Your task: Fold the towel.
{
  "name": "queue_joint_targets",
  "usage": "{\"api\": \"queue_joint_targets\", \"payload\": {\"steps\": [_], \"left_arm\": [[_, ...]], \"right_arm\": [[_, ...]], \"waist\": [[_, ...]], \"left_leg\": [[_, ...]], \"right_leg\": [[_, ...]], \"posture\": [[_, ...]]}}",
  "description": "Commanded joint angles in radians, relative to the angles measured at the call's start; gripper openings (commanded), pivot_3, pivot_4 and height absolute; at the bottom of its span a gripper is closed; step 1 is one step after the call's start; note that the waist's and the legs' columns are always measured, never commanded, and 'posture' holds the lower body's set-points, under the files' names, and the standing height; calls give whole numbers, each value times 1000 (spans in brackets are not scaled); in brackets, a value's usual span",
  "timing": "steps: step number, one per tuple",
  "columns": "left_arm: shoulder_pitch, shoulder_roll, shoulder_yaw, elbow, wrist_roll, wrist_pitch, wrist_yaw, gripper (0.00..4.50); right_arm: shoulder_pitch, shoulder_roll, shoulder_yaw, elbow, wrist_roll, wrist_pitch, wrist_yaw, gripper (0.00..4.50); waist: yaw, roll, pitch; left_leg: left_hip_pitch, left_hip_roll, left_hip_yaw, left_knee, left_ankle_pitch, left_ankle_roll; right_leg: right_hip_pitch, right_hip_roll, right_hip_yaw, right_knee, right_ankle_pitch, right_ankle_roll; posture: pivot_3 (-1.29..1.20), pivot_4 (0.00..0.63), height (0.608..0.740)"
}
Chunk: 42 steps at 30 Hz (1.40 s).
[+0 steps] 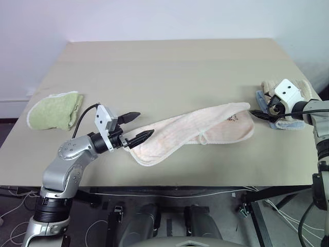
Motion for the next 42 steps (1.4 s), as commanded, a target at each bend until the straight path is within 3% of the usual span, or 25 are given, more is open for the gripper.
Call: {"api": "queue_joint_targets", "payload": {"steps": [1, 16, 27, 40, 42], "left_arm": [[1, -4, -5, -13, 17, -33, -8, 4493], [74, -33, -1, -76, 43, -45, 55, 4493], [76, -45, 1, -68, 58, -63, 90, 4493], [110, -52, 7, -77, 68, -90, 117, 4493], [116, -52, 8, -78, 69, -94, 121, 4500]], "right_arm": [[-86, -2, 38, 87, -82, -71, -81, 4500], [-200, 85, 68, 194, -143, -169, -85, 4500], [-210, 92, 176, 240, -287, -244, -203, 4500], [-258, 142, 183, 280, -318, -300, -279, 4500], [-260, 152, 176, 287, -310, -299, -267, 4121]], "waist": [[-7, 0, 0], [-17, 1, 0], [-19, 1, 0], [-16, 1, 0], [-16, 1, 0]], "left_leg": [[0, 0, 0, 0, 0, 0], [1, 0, 0, 0, 1, -1], [1, 0, 0, 0, 1, -2], [3, 0, 0, 0, 2, -2], [3, 0, 0, 0, 2, -2]], "right_leg": [[0, 0, 0, 0, 0, 0], [0, 0, 1, 2, 0, 0], [0, 0, 1, 2, 0, 0], [1, 1, 1, 3, 0, 0], [1, 1, 1, 3, 0, 0]], "posture": [[0, 150, 740], [0, 150, 740], [0, 150, 740], [0, 150, 740], [0, 150, 740]]}}
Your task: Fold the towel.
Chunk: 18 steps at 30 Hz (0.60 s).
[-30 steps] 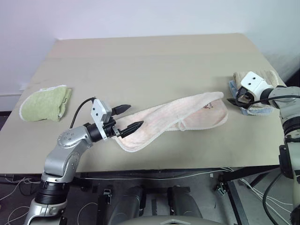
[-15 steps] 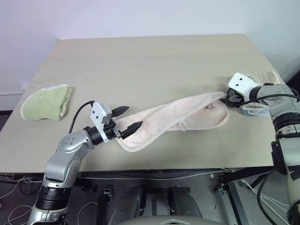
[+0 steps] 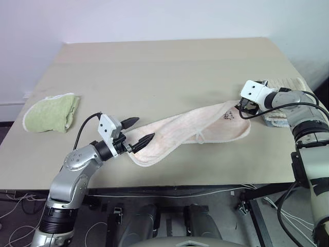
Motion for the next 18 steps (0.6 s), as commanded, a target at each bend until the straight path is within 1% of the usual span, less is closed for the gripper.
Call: {"api": "queue_joint_targets", "payload": {"steps": [1, 3, 4, 5, 6, 12, 14, 18], "left_arm": [[4, -1, 24, -42, 2, -30, 6, 4500], [8, -1, 22, -45, 6, -33, 8, 4500], [10, 0, 23, -48, 5, -34, 9, 4500], [12, 1, 25, -50, 3, -33, 10, 4500], [14, 3, 28, -52, 2, -34, 11, 4500], [19, 8, 35, -54, 5, -37, 14, 4500], [20, 8, 37, -55, 6, -36, 14, 4500], [17, 12, 48, -54, 9, -37, 17, 4500]], "right_arm": [[-28, 7, -12, 9, 9, -12, 13, 3884], [-20, 11, -9, 12, 10, -24, 37, 3265], [-18, 12, -12, 13, 12, -25, 41, 2844], [-18, 13, -14, 14, 14, -25, 44, 2580], [-19, 12, -12, 14, 10, -25, 42, 2172], [-26, -3, -11, 18, 2, -24, 38, 85], [-31, -9, -15, 15, 7, -27, 50, 38], [-39, -18, -25, -4, 31, -40, 138, 38]], "waist": [[-1, 0, 0], [-2, 0, 0], [-2, 0, 0], [-3, 0, 0], [-3, 0, 0], [-2, 0, 0], [-2, 0, 0], [-3, 0, 0]], "left_leg": [[0, 0, 0, 0, 0, 0], [1, 0, 0, 0, 0, 0], [1, 0, 0, 0, 0, 0], [1, 0, 0, 0, 0, 0], [1, 0, 0, 0, 0, 0], [2, 0, 0, 0, 0, 0], [2, 0, 0, 0, 0, 1], [2, 0, 0, 0, 0, 1]], "right_leg": [[0, 0, 0, 0, 0, 0], [0, 0, 0, 0, 0, 0], [0, 0, 0, 0, 0, 0], [0, 0, 0, 0, 0, 0], [0, 0, 0, 0, 0, 0], [1, 0, 0, 0, 0, 0], [2, 0, 0, 0, 0, 0], [2, 0, 0, 0, 0, 0]], "posture": [[0, 150, 740], [0, 150, 740], [0, 150, 740], [0, 150, 740], [0, 150, 740], [0, 150, 740], [0, 150, 740], [0, 150, 740]]}}
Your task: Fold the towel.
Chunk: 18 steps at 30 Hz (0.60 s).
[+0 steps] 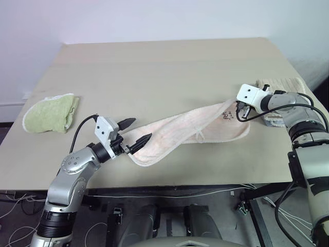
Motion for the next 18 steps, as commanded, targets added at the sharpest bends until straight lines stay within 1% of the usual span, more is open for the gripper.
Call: {"api": "queue_joint_targets", "payload": {"steps": [1, 3, 5, 7, 10, 14, 16, 17, 18], "left_arm": [[-16, 14, 35, -28, 13, -32, 10, 4500], [-48, 19, 55, 2, 32, -49, 28, 4500], [-81, 25, 65, 2, 24, -81, 2, 4500], [-115, 30, 75, -1, 7, -87, -13, 4500], [-155, 74, 81, 0, -30, -34, -56, 4500], [-135, 134, 81, -40, -92, 39, -116, 4500], [-159, 146, 121, -75, -225, 153, -105, 4500], [-169, 159, 130, -83, -260, 195, -104, 4500], [-165, 176, 131, -95, -266, 211, -116, 4500]], "right_arm": [[-41, -31, -29, -44, 45, -23, 115, 38], [-38, -40, -38, -92, 76, -33, 216, 38], [-33, -40, -46, -132, 97, -37, 259, 38], [-30, -33, -55, -160, 112, -32, 262, 38], [-38, -14, -82, -202, 150, -2, 242, 38], [-62, 19, -112, -257, 189, 77, 221, 38], [-73, 34, -131, -289, 212, 119, 203, 38], [-76, 40, -138, -306, 222, 139, 202, 38], [-80, 46, -146, -331, 234, 162, 202, 38]], "waist": [[0, 0, 0], [0, 0, 0], [-1, 0, 0], [-2, 0, 0], [-2, 0, 0], [-5, 0, 0], [-2, 0, 1], [-1, 1, 1], [-1, 0, 1]], "left_leg": [[0, 0, 0, 0, 0, 0], [0, 0, 0, 0, 0, 0], [0, 0, 0, 0, 0, 0], [1, 0, 0, 0, 0, 0], [2, 0, 0, 0, 0, 0], [2, 0, 0, -1, 0, 0], [2, 0, 0, -1, 0, 0], [1, 0, 0, -1, 0, 0], [1, 0, 0, -1, 0, 0]], "right_leg": [[0, 0, 0, 0, 0, 0], [0, 0, 0, 0, 0, 0], [0, 0, 0, 0, 0, 0], [1, 0, 0, 0, 0, 0], [1, 0, 0, 0, 0, 0], [1, 0, 1, 0, 0, 0], [0, 0, 1, 0, 0, 0], [0, 0, 0, 0, 0, 0], [0, 0, 0, 1, 0, 0]], "posture": [[0, 150, 740], [0, 150, 740], [0, 150, 740], [0, 150, 740], [0, 150, 740], [0, 150, 740], [0, 150, 740], [0, 150, 740], [0, 150, 740]]}}
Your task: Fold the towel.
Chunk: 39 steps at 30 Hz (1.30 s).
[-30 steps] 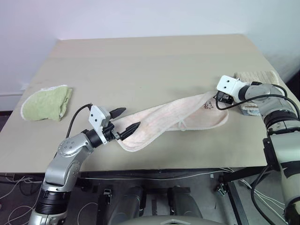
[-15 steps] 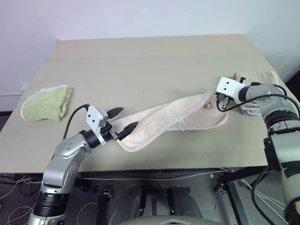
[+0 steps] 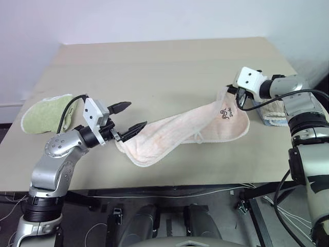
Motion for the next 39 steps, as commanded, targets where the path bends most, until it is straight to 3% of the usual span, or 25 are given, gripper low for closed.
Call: {"api": "queue_joint_targets", "payload": {"steps": [1, 5, 12, 17, 28, 36, 39], "left_arm": [[-18, 58, 47, -77, -91, 82, -24, 4500], [71, 106, -4, -112, -44, 78, -66, 4500], [168, 71, -38, -129, -53, 114, -45, 4500], [246, 80, -121, -113, 78, 27, -71, 4500], [195, -36, -221, -3, 323, -240, -13, 4500], [162, -4, -257, 26, 412, -307, -50, 4500], [148, 32, -308, 56, 504, -370, -72, 4500]], "right_arm": [[-51, 11, -49, -103, 61, 67, -15, 38], [-60, 9, -31, -184, 32, 95, -61, 38], [-164, 59, -94, -266, 89, 230, -166, 38], [-175, 74, -105, -313, 123, 258, -159, 38], [-169, 81, -87, -331, 124, 276, -171, 38], [-163, 73, -86, -339, 118, 288, -183, 38], [-160, 77, -96, -353, 133, 304, -176, 38]], "waist": [[0, 0, 0], [1, 0, 0], [0, 3, 2], [2, 3, 2], [3, 3, 2], [1, 3, 2], [2, 3, 2]], "left_leg": [[0, 0, 0, 0, 0, 0], [0, 0, 0, -1, 0, 0], [0, 0, 1, -1, 0, -1], [0, 0, 1, -2, 0, 0], [0, 0, 1, -2, 0, 0], [0, 0, 1, -3, 0, 0], [0, 0, 1, -3, 0, 0]], "right_leg": [[0, 0, 0, 0, 0, 0], [0, 0, 0, -1, 0, 0], [-1, 0, 1, 1, 0, -1], [-1, 0, 1, -1, 0, -1], [-1, -1, 1, 0, 0, -1], [-2, 0, 1, 0, 0, -1], [-2, 0, 1, 0, 0, -1]], "posture": [[0, 150, 740], [0, 150, 740], [0, 150, 740], [0, 150, 740], [0, 150, 740], [0, 150, 740], [0, 150, 740]]}}
